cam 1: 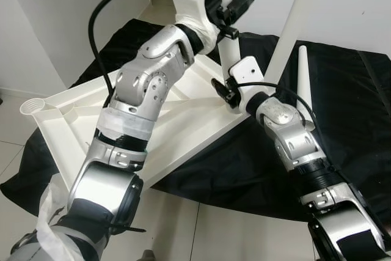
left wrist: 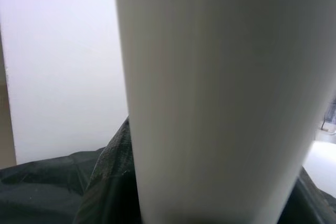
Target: Building children table
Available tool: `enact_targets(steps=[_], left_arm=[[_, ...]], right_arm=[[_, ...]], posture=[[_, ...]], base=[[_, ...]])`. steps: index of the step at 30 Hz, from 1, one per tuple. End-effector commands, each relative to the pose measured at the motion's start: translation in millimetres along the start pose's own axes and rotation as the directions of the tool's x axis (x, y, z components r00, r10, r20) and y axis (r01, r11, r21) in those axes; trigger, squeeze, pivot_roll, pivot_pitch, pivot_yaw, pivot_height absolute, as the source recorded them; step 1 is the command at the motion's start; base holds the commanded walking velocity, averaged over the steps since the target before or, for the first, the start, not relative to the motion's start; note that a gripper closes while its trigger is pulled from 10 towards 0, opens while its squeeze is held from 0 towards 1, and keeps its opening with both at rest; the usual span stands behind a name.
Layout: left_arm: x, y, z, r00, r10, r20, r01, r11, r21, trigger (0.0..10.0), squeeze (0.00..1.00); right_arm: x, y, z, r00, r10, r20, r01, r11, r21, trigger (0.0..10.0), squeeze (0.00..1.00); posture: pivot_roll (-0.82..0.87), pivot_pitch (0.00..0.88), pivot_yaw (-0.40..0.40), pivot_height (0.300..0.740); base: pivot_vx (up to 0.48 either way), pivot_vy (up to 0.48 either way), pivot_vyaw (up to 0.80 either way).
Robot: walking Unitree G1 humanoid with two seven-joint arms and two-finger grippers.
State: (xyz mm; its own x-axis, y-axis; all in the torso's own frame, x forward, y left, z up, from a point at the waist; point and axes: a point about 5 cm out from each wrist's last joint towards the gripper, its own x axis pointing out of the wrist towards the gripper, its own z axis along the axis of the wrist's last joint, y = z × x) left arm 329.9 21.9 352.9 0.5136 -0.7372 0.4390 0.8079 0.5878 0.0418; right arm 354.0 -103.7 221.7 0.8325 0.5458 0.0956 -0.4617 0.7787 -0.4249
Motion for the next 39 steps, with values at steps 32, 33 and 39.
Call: enact_targets(steps=[32, 33, 39], left_arm=[[-104.3, 89.2, -33, 0.863, 0.499, -0.082, -0.505, 0.861, -0.069, 10.0, 0.0], [-106.5, 88.0, -35, 0.866, 0.491, -0.095, -0.497, 0.866, -0.05, 10.0, 0.0], [-112.2, 86.2, -38, 0.871, 0.476, -0.12, -0.481, 0.877, -0.013, 10.0, 0.0]], right_arm=[[-46.4, 8.9, 19, 0.902, -0.375, 0.213, 0.24, 0.847, 0.475, 10.0, 0.0], [-48.8, 7.2, 18, 0.898, -0.382, 0.216, 0.249, 0.849, 0.466, 10.0, 0.0], [-55.4, 0.7, 15, 0.894, -0.395, 0.214, 0.262, 0.845, 0.465, 10.0, 0.0]], posture=[[-0.01, 0.039, -0.043, 0.74], [-0.01, 0.039, -0.042, 0.74], [-0.01, 0.04, -0.034, 0.74]], base=[[0.0, 0.0, 0.0], [0.0, 0.0, 0.0], [0.0, 0.0, 0.0]])
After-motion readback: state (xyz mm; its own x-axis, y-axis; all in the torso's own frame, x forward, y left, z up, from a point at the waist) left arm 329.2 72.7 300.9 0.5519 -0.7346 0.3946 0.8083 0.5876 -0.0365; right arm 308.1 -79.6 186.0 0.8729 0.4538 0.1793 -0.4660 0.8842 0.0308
